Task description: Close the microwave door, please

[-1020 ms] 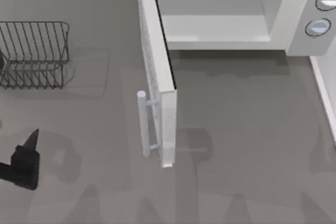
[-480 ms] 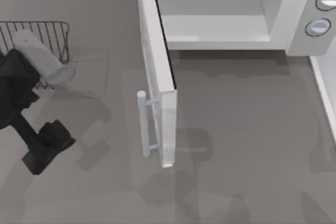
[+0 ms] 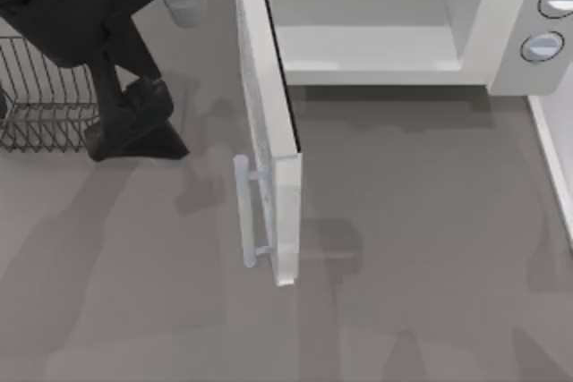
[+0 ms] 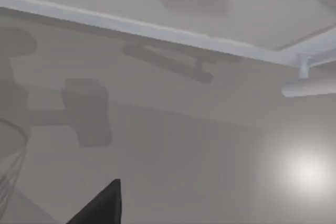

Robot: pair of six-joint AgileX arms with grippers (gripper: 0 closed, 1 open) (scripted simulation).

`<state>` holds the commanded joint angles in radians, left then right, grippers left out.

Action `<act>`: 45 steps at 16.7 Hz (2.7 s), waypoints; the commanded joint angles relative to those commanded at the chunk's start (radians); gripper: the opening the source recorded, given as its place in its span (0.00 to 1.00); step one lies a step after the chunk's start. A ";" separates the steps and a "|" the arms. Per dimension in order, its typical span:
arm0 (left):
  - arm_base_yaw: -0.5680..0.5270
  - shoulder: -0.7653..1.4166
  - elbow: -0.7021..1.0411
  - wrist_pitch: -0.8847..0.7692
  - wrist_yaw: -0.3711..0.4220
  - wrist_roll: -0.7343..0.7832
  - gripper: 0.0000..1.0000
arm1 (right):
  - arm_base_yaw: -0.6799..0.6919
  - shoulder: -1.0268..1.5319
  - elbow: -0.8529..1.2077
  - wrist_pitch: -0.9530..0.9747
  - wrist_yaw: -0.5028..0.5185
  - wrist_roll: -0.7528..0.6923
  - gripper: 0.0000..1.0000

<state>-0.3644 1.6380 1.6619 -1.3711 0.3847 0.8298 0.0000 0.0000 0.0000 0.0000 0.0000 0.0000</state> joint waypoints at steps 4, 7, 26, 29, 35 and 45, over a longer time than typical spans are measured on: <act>-0.021 0.133 0.262 -0.095 0.044 0.089 1.00 | 0.000 0.000 0.000 0.000 0.000 0.000 1.00; -0.027 0.176 0.364 -0.121 0.061 0.124 1.00 | 0.000 0.000 0.000 0.000 0.000 0.000 1.00; -0.121 0.170 0.072 0.211 0.034 0.032 1.00 | 0.000 0.000 0.000 0.000 0.000 0.000 1.00; -0.121 0.170 0.072 0.211 0.034 0.032 0.92 | 0.000 0.000 0.000 0.000 0.000 0.000 1.00; -0.121 0.170 0.072 0.211 0.034 0.032 0.47 | 0.000 0.000 0.000 0.000 0.000 0.000 1.00; -0.121 0.170 0.072 0.211 0.034 0.032 0.00 | 0.000 0.000 0.000 0.000 0.000 0.000 1.00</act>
<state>-0.4850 1.8079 1.7335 -1.1602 0.4189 0.8618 0.0000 0.0000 0.0000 0.0000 0.0000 0.0000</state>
